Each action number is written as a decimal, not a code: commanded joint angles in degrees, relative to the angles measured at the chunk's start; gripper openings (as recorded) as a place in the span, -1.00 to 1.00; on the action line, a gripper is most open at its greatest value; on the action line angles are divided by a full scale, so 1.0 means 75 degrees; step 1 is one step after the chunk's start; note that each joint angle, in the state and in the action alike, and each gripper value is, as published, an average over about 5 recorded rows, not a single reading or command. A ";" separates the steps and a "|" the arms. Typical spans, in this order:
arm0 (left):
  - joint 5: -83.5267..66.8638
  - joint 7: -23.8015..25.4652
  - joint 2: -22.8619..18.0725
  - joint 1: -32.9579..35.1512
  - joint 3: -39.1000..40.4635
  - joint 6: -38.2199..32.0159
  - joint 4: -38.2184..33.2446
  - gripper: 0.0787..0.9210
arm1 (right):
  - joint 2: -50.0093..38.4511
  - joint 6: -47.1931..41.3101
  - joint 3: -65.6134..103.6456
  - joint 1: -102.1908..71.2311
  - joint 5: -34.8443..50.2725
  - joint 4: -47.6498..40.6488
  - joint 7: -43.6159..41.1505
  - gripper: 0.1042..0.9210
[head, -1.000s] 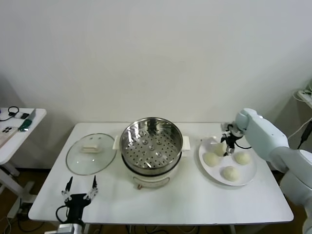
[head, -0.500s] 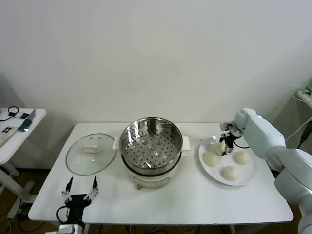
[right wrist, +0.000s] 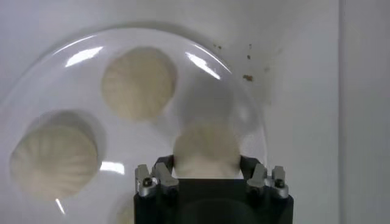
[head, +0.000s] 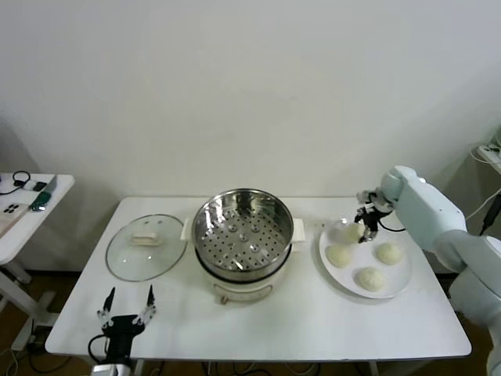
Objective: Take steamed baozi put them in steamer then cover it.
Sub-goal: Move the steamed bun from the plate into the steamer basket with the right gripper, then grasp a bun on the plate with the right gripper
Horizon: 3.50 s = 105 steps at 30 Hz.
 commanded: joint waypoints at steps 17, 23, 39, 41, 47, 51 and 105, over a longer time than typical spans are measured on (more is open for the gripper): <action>0.0031 0.0024 0.0028 0.0243 0.0150 0.0030 -0.0222 0.77 | 0.0563 0.0886 -0.4145 0.4341 0.1498 0.4828 -0.0197 0.47; 0.0038 0.0027 0.0052 0.0304 0.0215 0.0025 -0.0238 0.77 | 0.1424 0.1122 -0.4168 0.4277 0.1080 0.5274 -0.0176 0.47; 0.0004 0.0018 0.0131 0.0404 0.0192 0.0028 -0.0339 0.77 | 0.2984 0.1739 -0.3843 0.2415 -0.0639 0.4164 -0.0042 0.47; -0.0009 0.0016 0.0141 0.0405 0.0167 0.0031 -0.0355 0.77 | 0.3126 0.1917 -0.3754 0.2190 -0.0934 0.3833 0.0013 0.47; -0.0044 0.0012 0.0147 0.0397 0.0115 0.0036 -0.0385 0.77 | 0.3454 0.2223 -0.3587 0.1780 -0.1469 0.3015 0.0154 0.47; -0.0051 0.0012 0.0146 0.0383 0.0113 0.0042 -0.0381 0.77 | 0.3591 0.2332 -0.3558 0.1671 -0.1539 0.2721 0.0219 0.47; -0.0160 -0.0025 0.0171 0.0393 0.0179 0.0170 -0.0487 0.77 | -0.2428 -0.2324 -0.5314 0.2607 0.4836 0.4723 0.1250 0.76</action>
